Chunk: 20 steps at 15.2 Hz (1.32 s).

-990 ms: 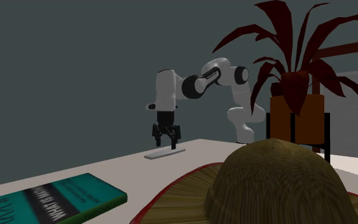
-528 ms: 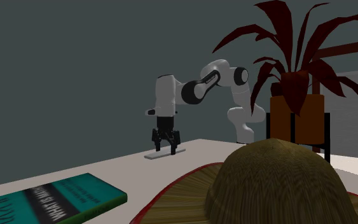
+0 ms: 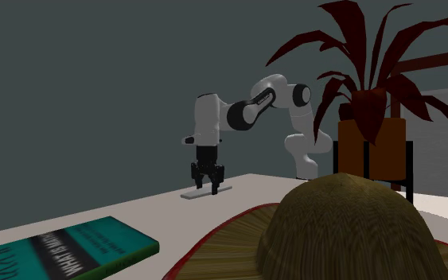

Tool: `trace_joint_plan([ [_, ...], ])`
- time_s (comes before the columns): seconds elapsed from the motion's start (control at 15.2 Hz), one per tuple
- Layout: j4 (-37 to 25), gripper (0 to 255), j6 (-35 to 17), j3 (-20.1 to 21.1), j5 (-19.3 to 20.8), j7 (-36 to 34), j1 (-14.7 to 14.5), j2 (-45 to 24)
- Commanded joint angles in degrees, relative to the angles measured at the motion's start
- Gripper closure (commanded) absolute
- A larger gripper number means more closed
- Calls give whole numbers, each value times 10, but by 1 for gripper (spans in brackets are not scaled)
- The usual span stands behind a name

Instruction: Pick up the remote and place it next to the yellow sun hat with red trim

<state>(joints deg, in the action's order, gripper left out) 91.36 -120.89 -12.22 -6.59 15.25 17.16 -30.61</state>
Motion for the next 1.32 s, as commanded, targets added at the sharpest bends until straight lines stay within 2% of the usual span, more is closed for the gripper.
trace_joint_plan([
  [0.0, 0, 255, 0, 0, 0, 0, 0, 0],
  [0.4, 0, 255, 0, 0, 0, 0, 0, 0],
  [1.25, -47, 255, 82, -5, 9, -6, -2, 36],
])
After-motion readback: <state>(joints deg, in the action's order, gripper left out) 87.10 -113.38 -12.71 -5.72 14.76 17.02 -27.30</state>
